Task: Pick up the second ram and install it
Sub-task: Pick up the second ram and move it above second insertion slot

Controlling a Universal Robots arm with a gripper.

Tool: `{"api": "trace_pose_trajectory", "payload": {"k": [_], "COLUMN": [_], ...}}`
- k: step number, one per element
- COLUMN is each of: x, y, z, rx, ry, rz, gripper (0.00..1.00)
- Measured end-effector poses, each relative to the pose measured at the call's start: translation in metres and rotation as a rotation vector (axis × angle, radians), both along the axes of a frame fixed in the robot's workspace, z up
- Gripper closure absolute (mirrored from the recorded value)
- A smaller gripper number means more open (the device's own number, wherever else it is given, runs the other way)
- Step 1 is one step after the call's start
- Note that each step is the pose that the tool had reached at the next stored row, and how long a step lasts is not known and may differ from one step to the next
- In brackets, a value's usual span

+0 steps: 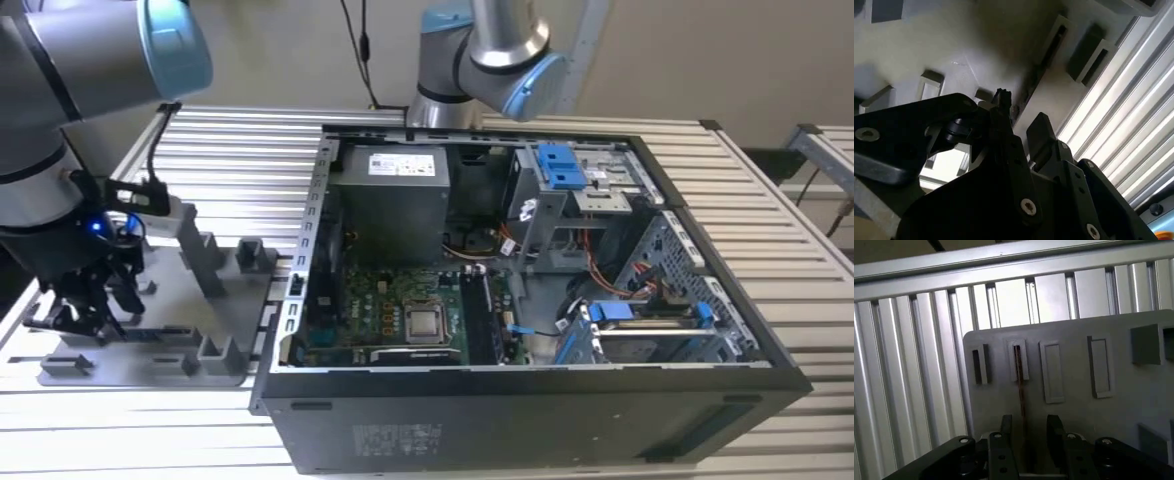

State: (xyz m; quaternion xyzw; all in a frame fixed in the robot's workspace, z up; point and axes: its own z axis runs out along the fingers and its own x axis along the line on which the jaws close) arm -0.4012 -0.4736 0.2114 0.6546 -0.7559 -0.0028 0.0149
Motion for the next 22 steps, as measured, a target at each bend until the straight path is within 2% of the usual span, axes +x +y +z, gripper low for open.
{"api": "trace_pose_trajectory", "payload": {"k": [13, 22], "x": [-0.005, -0.0049], "y": [-0.001, -0.0021], "z": [-0.0169, -0.0206], "rx": [0.0, -0.0001], "ry": [-0.0001, 0.0], "rz": [0.063, 0.068], "gripper": [0.58, 0.58]}}
